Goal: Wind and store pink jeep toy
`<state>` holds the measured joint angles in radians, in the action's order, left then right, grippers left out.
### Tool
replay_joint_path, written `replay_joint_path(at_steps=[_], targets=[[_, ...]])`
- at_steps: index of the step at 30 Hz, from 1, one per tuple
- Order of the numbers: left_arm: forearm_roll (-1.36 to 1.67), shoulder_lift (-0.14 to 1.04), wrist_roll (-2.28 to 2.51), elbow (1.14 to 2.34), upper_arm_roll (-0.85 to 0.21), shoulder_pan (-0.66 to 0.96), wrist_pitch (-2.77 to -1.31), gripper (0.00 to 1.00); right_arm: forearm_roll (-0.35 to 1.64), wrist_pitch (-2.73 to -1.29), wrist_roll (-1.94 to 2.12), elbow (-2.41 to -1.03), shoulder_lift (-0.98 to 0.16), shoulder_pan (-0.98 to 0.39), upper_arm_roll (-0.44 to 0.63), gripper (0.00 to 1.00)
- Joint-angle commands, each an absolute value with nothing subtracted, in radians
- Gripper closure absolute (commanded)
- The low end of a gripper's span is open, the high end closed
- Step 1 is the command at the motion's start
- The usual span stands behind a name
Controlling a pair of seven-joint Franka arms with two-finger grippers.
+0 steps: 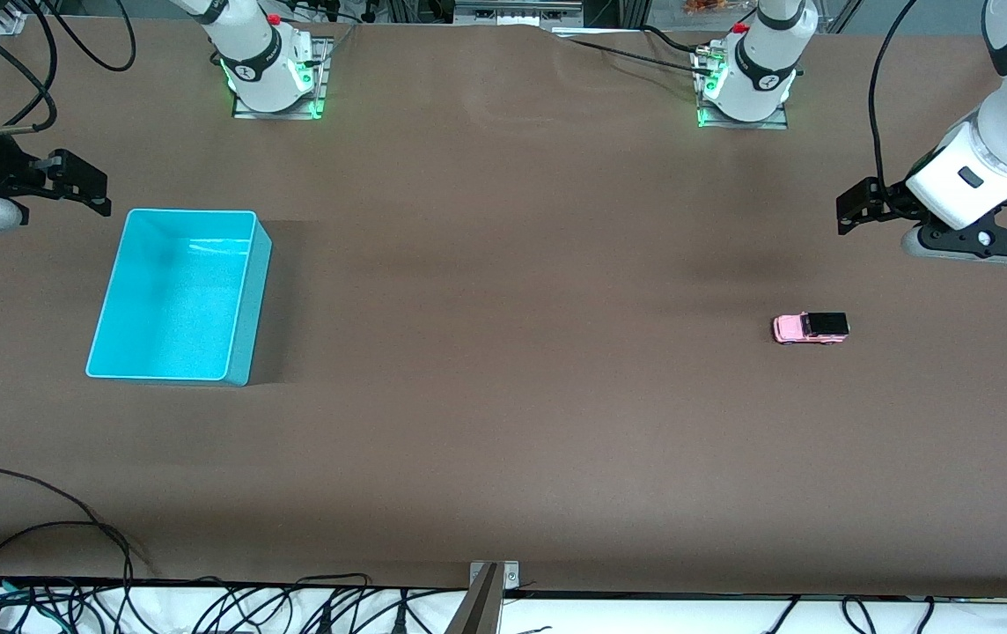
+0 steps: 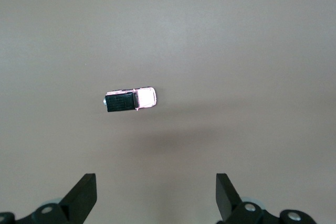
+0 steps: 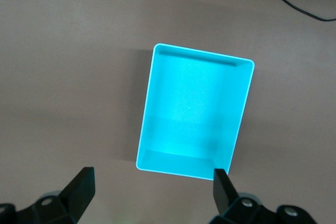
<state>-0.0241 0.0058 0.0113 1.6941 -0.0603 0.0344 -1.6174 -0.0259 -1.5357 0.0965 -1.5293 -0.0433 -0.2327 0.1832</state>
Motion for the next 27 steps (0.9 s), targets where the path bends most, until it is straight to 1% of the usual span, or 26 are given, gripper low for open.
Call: replay_joint_path(at_steps=[1,27], targets=[[-0.035,0.025,-0.015,1.655,-0.064,0.028,-1.591,0.0,-0.014,-1.526,0.112,-1.529,-0.038,-0.225,0.181,0.0],[-0.023,0.025,-0.015,1.657,-0.063,0.026,-1.589,0.0,-0.014,-1.528,0.11,-1.528,-0.038,-0.225,0.181,0.0]])
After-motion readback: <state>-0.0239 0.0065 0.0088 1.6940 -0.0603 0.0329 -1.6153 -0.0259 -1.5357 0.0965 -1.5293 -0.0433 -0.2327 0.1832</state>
